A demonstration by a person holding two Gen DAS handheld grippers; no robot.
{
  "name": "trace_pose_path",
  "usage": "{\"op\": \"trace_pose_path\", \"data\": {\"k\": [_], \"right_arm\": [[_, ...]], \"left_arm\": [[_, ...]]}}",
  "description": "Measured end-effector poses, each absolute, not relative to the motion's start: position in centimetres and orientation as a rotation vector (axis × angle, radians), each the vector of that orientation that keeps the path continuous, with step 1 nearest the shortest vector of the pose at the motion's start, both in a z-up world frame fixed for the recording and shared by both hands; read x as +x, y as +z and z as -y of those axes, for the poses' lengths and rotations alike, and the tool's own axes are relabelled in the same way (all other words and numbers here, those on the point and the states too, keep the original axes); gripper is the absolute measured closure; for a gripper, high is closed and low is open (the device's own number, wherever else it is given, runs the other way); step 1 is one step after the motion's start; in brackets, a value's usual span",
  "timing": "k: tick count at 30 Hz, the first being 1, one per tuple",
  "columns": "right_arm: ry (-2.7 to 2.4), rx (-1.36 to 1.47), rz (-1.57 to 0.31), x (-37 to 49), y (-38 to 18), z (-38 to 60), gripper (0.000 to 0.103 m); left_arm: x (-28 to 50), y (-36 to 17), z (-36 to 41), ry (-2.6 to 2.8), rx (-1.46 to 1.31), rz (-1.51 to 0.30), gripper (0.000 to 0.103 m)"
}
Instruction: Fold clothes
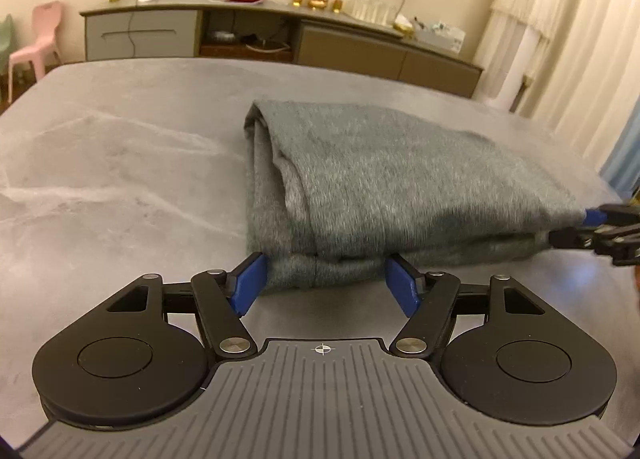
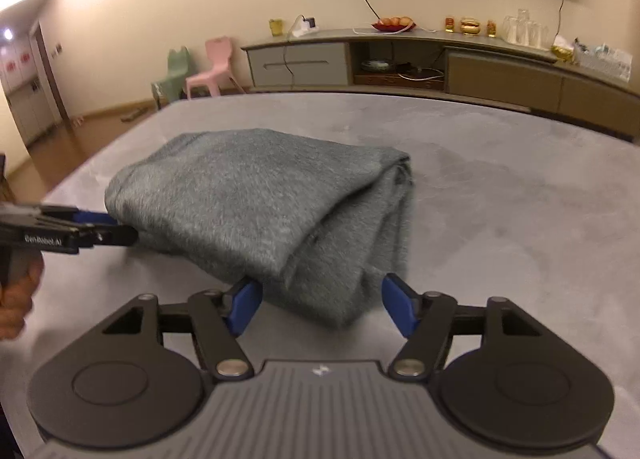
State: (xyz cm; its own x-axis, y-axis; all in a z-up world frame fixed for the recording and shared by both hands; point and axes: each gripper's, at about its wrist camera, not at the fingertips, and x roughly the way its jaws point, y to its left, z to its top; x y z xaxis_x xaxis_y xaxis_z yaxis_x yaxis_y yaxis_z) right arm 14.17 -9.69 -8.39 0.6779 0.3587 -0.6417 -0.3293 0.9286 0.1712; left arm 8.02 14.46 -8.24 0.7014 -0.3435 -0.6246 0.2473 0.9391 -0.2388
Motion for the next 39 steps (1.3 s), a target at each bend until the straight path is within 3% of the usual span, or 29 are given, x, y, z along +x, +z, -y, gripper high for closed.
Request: {"op": "trace_pose_path", "data": {"k": [1,2,3,5,12,15,17,18,24,26,33,39], "right_arm": [[0.399,0.055,-0.723,14.5,-8.7,9.7,0.061],[0.399,0.062,-0.736,14.6,-8.9,10.0,0.100],[0.399,0.069,-0.750,14.7,-9.0,10.3,0.098],[0.397,0.083,-0.778,14.9,-9.4,10.8,0.100],[0.378,0.040,-0.792,15.2,-9.8,10.0,0.099],[0.354,0.039,-0.808,15.2,-9.6,10.4,0.099],[0.325,0.041,-0.823,15.0,-9.1,11.0,0.086],[0.302,0.042,-0.817,14.8,-8.5,11.4,0.086],[0.307,0.107,-0.530,12.4,-2.8,11.5,0.083],[0.381,0.131,-0.535,13.4,-3.6,9.7,0.069],[0.371,0.108,-0.696,16.7,-10.3,8.3,0.063],[0.217,0.105,-0.709,20.2,-10.4,10.2,0.062]], "left_arm": [[8.3,-8.3,-14.6,-0.346,-0.142,-0.724,0.065],[8.5,-8.3,-14.7,-0.358,-0.137,-0.727,0.083],[8.7,-8.3,-14.9,-0.364,-0.125,-0.731,0.090],[9.0,-8.4,-15.3,-0.378,-0.105,-0.740,0.092],[9.5,-8.3,-16.1,-0.391,-0.088,-0.764,0.093],[8.9,-8.0,-16.3,-0.368,-0.088,-0.772,0.088],[8.4,-7.4,-16.6,-0.360,-0.096,-0.772,0.085],[8.4,-6.9,-16.4,-0.366,-0.109,-0.758,0.085],[8.7,-3.8,-15.5,-0.406,-0.188,-0.679,0.074],[8.8,-2.8,-15.2,-0.419,-0.214,-0.652,0.068],[11.9,-6.8,-12.9,-0.381,-0.221,-0.745,0.067],[15.7,-6.7,-10.0,-0.355,-0.205,-0.746,0.067]]}}
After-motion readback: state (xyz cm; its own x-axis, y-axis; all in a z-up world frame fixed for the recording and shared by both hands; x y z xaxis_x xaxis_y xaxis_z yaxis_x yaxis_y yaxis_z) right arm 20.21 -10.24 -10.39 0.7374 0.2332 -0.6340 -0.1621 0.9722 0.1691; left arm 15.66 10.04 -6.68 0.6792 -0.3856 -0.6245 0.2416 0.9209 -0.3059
